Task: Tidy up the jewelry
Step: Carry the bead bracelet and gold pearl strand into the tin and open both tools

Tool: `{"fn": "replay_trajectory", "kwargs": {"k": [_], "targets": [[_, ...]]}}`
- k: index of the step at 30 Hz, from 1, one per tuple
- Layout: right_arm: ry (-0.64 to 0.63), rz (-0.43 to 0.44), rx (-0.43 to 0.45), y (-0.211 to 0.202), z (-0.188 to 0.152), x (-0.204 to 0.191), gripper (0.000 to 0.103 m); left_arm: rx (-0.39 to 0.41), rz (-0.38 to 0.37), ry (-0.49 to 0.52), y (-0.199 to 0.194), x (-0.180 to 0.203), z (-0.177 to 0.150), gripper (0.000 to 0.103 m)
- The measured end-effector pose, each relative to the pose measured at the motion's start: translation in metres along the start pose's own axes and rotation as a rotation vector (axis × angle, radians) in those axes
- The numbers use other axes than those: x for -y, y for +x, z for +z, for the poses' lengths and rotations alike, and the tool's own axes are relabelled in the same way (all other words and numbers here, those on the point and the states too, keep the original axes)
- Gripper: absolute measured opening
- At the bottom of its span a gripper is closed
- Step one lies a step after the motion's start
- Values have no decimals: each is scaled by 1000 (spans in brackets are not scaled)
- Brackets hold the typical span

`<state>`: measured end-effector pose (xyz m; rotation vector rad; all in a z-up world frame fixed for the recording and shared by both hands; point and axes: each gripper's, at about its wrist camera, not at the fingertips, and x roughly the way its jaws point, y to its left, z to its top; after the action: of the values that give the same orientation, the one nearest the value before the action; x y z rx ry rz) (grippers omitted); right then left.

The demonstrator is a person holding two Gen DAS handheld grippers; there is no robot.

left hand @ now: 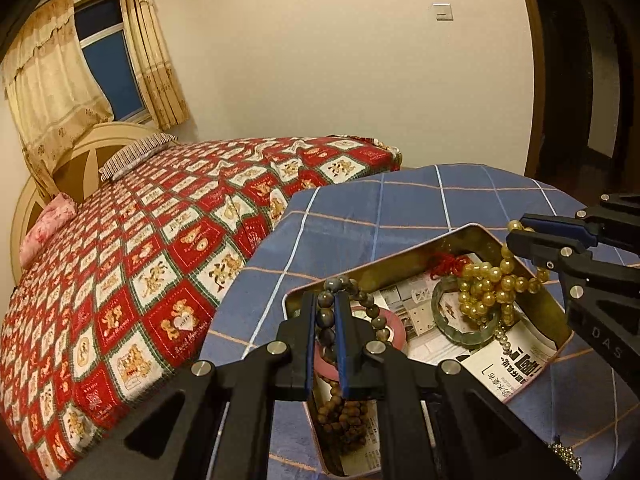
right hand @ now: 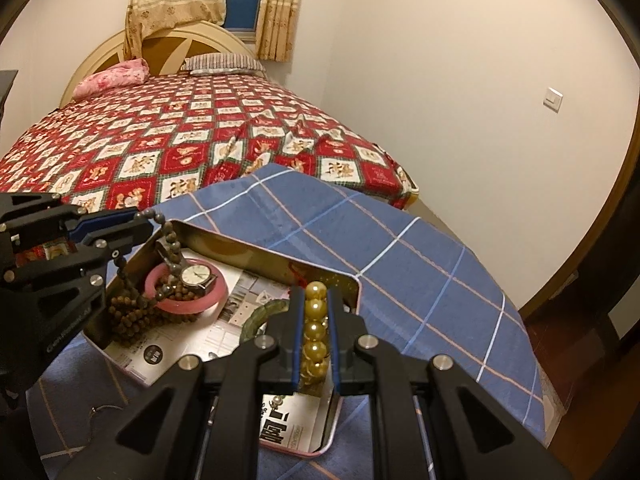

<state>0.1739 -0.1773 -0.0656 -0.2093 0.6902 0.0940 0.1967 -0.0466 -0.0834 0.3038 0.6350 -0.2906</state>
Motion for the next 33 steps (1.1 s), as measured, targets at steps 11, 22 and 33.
{"fn": "replay_trajectory", "kwargs": {"k": [11,22,33], "targets": [[3,-5,-26,10,-5,1,13,-31,2,2,14,0,-5,8],[8,-8,-32,12,-7,3,13,-41,10,11,18,3,-10,8],[10,-9,-44,17,-11,1,13,-48,11,8,20,1,-12,8]]}}
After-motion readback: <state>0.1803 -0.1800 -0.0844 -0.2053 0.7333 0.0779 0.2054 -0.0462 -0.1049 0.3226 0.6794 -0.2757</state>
